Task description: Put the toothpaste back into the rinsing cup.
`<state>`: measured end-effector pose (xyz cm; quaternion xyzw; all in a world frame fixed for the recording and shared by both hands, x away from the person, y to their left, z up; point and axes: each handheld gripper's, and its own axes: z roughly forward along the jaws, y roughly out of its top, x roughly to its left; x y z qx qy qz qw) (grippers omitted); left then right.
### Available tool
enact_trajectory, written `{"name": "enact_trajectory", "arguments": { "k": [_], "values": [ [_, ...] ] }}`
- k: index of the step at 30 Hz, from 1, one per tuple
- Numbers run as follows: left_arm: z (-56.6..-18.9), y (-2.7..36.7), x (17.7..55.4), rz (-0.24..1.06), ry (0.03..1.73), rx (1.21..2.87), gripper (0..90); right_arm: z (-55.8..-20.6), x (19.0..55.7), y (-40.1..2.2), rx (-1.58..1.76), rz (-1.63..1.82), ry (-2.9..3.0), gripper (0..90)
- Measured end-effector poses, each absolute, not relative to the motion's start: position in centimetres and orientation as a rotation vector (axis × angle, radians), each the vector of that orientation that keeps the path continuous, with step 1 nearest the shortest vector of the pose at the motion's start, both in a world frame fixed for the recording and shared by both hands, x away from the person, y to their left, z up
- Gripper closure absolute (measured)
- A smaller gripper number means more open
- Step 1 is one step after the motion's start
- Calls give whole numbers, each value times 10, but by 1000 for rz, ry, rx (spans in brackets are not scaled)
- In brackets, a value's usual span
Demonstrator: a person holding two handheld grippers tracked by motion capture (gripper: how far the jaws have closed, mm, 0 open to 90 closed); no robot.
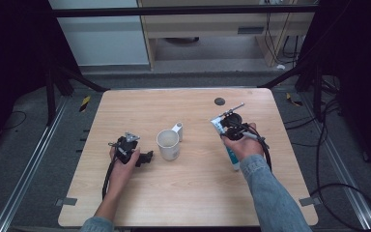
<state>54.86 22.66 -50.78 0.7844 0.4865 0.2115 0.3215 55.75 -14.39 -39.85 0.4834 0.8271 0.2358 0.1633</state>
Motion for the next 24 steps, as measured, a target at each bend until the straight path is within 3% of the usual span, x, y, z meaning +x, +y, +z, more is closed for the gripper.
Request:
{"name": "enact_trajectory", "arguments": {
  "k": [24],
  "values": [
    [-508,227,549,556,1277,2062,0,-378,556,-143,1306,666,2315,804]
  ]
}}
